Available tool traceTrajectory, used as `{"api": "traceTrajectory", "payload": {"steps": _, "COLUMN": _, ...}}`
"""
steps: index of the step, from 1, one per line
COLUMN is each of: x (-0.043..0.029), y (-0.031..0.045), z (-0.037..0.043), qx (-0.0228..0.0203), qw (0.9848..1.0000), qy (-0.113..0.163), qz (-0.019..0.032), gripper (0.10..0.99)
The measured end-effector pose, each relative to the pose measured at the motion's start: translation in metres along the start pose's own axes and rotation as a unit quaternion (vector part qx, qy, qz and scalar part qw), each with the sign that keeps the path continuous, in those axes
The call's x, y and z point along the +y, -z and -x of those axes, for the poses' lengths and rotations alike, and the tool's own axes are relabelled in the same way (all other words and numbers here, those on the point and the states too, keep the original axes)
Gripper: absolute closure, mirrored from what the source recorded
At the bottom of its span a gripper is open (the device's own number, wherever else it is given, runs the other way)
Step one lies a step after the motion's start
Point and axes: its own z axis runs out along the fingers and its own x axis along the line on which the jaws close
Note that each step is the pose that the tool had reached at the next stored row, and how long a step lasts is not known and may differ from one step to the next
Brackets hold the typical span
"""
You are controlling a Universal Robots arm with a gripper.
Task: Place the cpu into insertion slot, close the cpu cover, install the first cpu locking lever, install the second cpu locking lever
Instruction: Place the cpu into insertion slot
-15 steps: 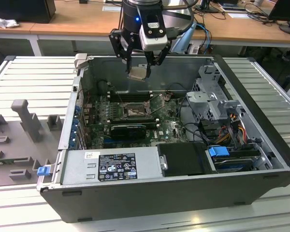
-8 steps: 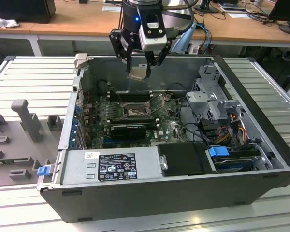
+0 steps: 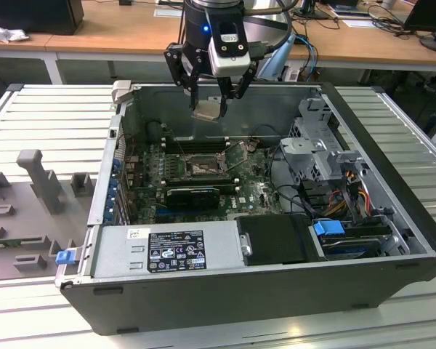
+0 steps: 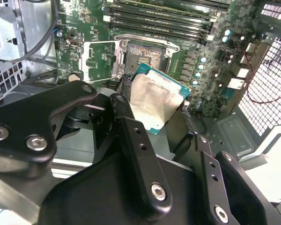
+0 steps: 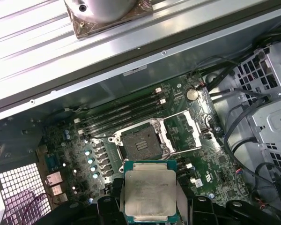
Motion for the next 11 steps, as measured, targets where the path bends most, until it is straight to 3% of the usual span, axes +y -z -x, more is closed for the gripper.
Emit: {"api": "traceTrajectory", "payload": {"steps": 11, "x": 0.0000, "y": 0.0000, "z": 0.0000, "qx": -0.0009, "qw": 0.9999, "qy": -0.011, "qz": 0.0002, "gripper": 0.553}}
